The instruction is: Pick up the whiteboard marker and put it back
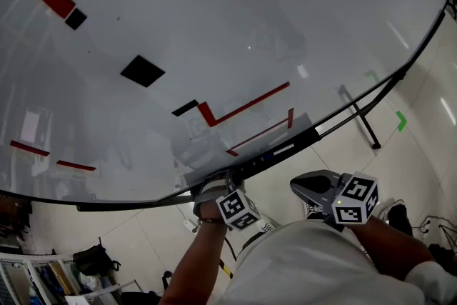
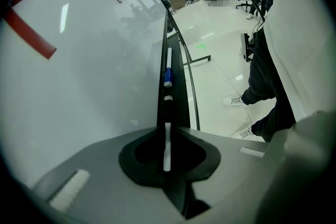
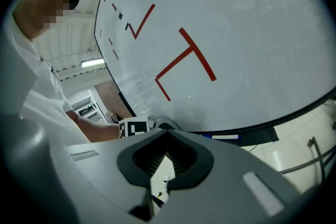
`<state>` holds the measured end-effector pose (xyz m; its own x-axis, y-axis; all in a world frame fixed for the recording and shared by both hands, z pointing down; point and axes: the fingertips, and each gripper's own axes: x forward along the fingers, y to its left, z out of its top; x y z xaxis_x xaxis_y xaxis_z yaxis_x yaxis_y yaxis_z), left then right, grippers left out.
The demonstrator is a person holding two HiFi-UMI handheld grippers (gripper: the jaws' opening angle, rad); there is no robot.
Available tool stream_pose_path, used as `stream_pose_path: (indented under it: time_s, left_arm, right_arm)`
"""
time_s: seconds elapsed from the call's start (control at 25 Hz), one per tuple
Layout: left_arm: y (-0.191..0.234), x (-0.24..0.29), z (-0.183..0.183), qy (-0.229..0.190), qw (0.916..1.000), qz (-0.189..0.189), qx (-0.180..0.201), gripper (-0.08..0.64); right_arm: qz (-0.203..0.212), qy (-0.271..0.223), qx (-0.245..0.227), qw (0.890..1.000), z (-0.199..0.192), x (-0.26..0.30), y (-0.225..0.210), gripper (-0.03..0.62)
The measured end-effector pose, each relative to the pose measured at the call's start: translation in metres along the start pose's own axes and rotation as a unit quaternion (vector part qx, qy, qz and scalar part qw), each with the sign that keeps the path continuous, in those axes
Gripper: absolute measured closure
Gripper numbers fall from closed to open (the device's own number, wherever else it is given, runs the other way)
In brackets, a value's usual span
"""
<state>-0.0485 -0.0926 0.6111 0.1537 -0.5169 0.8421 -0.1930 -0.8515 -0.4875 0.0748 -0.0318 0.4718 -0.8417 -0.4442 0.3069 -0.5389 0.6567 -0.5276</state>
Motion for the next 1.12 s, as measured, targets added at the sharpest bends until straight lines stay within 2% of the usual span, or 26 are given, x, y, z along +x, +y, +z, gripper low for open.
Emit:
stream_pose_path:
  time_s: [0.6,0.68,0.88,1.12]
  left_arm:
    - [-0.002,-0.012,0.001,-0.01,0.9997,0.001,-0.024,0.511]
    - [-0.002,-0.015,0.001,-0.017,0.999,-0.002,-0.041,0.511]
    - [0.0,-0.027,0.002,-0.05,0.9926,-0.005,-0.111,0.511]
    - [0.006,-0.042,0.005,-0.089,0.9841,0.005,-0.154,0.511]
  right_arm:
    - [0.001,0.0,-0.006,1.0,0.002,-0.001,0.003,0.591]
    - [0.003,0.001,-0.006,1.0,0.002,0.0,0.004,0.591]
    - [0.011,0.005,-0.008,1.0,-0.001,0.002,0.009,0.591]
    - [0.019,0.011,-0.015,1.0,0.0,0.006,0.013,0.591]
